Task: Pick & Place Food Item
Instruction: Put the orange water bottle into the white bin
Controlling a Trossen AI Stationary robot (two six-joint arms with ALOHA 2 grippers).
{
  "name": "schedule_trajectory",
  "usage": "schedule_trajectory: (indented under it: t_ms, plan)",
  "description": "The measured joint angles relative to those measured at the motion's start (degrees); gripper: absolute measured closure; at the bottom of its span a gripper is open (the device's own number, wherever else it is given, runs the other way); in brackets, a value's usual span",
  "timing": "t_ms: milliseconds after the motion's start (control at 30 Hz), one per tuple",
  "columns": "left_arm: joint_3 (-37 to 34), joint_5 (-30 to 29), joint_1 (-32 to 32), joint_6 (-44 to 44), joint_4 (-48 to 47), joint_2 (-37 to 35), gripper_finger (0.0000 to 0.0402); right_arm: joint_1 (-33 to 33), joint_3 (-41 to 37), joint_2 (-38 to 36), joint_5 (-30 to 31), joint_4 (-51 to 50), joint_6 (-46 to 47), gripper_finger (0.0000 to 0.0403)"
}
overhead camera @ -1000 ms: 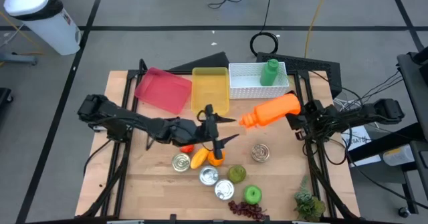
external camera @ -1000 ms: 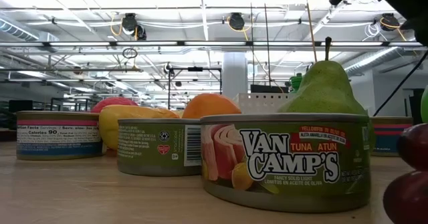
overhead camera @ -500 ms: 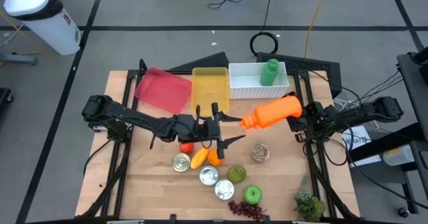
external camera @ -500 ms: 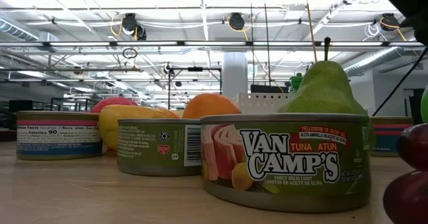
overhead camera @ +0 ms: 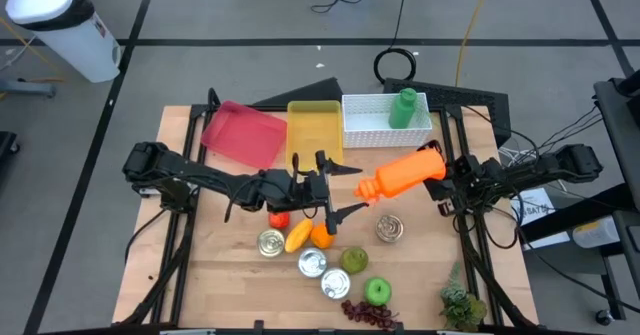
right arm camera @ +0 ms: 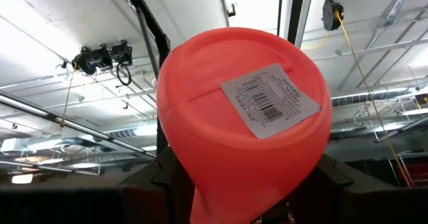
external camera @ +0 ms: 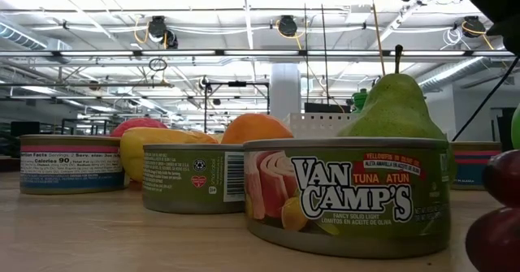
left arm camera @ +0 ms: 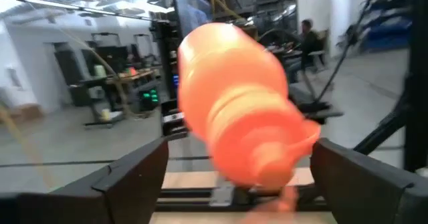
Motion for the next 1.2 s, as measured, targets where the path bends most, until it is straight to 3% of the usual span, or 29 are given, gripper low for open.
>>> schedule_trajectory:
  t_ms: [167,600,967,1200]
  plan:
    - [0.09,5.50,0.75,-2.90,0.53,-0.04,0.0019,0.00,-0.09,1.18,0.26,-1.43,-1.01,0.0229]
    - [0.09,5.82,1.99,-5.65,-3.22,-0.07,0.0045,0.00,0.27,2.63,1.82,0.48,-1.51,0.0229]
    - [0.09,6.14,1.93,-5.76,-5.32,-0.07,0.0036,1.97,0.72,2.63,2.26,0.52,-3.50,0.0229]
    - [0.09,6.18,2.22,-5.45,-4.57,0.61,0.0084,1.95,0.74,2.61,2.57,0.56,-3.63,0.0229]
